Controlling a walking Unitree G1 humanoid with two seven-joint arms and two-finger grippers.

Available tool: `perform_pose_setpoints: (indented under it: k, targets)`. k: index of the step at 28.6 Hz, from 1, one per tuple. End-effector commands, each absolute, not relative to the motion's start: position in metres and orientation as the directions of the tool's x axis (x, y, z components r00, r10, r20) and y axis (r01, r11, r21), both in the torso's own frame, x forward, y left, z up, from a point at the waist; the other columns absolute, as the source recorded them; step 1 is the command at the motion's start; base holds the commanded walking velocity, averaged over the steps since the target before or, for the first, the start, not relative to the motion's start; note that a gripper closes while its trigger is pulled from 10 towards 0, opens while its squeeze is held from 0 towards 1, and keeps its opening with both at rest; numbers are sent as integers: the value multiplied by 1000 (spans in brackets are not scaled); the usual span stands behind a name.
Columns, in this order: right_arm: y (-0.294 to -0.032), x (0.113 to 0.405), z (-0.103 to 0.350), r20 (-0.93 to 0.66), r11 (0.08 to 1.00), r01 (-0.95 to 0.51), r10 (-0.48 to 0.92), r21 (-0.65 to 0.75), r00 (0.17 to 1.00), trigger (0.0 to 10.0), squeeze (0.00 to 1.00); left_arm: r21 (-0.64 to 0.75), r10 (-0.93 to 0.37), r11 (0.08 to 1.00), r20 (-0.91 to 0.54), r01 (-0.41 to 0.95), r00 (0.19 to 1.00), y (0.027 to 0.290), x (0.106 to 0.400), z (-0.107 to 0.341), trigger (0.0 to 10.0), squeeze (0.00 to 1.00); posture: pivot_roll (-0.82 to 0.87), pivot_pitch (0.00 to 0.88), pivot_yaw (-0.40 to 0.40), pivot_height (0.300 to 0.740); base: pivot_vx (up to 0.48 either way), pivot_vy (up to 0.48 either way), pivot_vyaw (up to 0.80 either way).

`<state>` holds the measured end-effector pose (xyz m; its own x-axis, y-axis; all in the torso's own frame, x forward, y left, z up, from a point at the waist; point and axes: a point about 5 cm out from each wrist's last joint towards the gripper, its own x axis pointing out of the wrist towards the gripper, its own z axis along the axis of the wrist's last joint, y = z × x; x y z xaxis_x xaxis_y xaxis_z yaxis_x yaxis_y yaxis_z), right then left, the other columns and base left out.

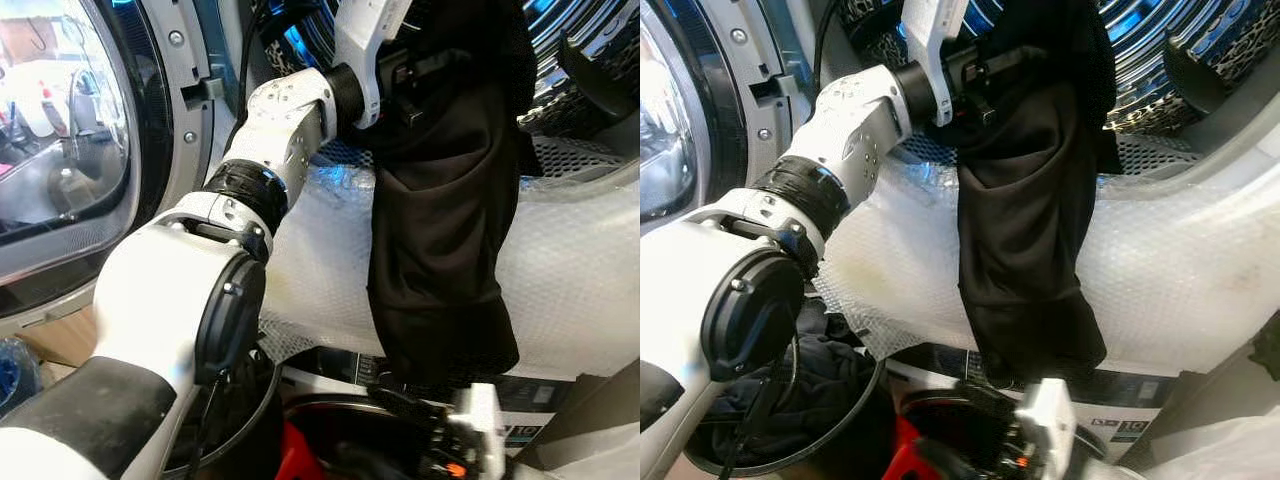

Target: Clothes washing

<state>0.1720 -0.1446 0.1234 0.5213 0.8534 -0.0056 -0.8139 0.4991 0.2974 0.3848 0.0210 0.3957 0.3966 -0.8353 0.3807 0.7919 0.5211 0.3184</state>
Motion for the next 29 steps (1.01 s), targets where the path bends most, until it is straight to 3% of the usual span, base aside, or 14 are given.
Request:
perform_pose_setpoints:
  k: [1, 2, 4, 5, 10, 15, 16, 17, 21, 29]
  targets:
    - [-146, 176, 128, 4, 591, -764, 790, 261, 613, 10000, 1000, 328, -835, 526, 376, 785, 402, 26, 386, 395, 10000, 0, -63, 37, 53, 740, 0, 0, 0]
    - [-146, 176, 128, 4, 591, -764, 790, 261, 613, 10000, 1000, 328, -835, 526, 376, 785, 402, 26, 386, 395, 10000, 0, -63, 37, 53, 740, 0, 0, 0]
    - [-150, 184, 124, -24, 741, -648, 661, 177, 750, 10000, 1000, 324, -834, 527, 376, 786, 404, 26, 386, 395, 10000, 0, -65, 42, 51, 740, 0, 0, 0]
    - [-144, 180, 132, 21, 770, -613, 619, 177, 785, 10000, 1000, 324, -835, 526, 374, 786, 404, 26, 386, 394, 10000, 0, -61, 51, 44, 740, 0, 0, 0]
    - [-131, 166, 139, 21, 755, -641, 645, 141, 764, 10000, 1000, 323, -833, 528, 377, 785, 406, 27, 386, 394, 10000, 0, -61, 58, 40, 740, 0, 0, 0]
    - [-129, 177, 139, 46, 894, -447, 445, 33, 894, 10000, 1000, 317, -830, 530, 382, 787, 406, 27, 386, 395, 10000, 0, -62, 61, 35, 740, 0, 0, 0]
    - [-128, 178, 138, 44, 904, -428, 428, -7, 903, 10000, 78, 317, -831, 530, 382, 787, 405, 27, 386, 395, 10000, 0, -62, 61, 35, 740, 0, 0, 0]
    - [-127, 179, 138, 42, 907, -419, 421, -39, 906, 10000, 0, 317, -831, 530, 382, 787, 406, 27, 386, 395, 10000, 0, -63, 60, 36, 740, 0, 0, 0]
    - [-125, 188, 137, 72, 934, -309, 326, -180, 943, 10000, 0, 310, -830, 528, 386, 791, 402, 26, 386, 396, 10000, 0, -59, 62, 41, 740, 0, 0, 0]
    - [-119, 196, 129, 86, 945, -208, 236, -251, 968, 10000, 0, 313, -838, 516, 379, 797, 394, 25, 386, 395, 10000, 0, -51, 64, 47, 740, 0, 0, 0]
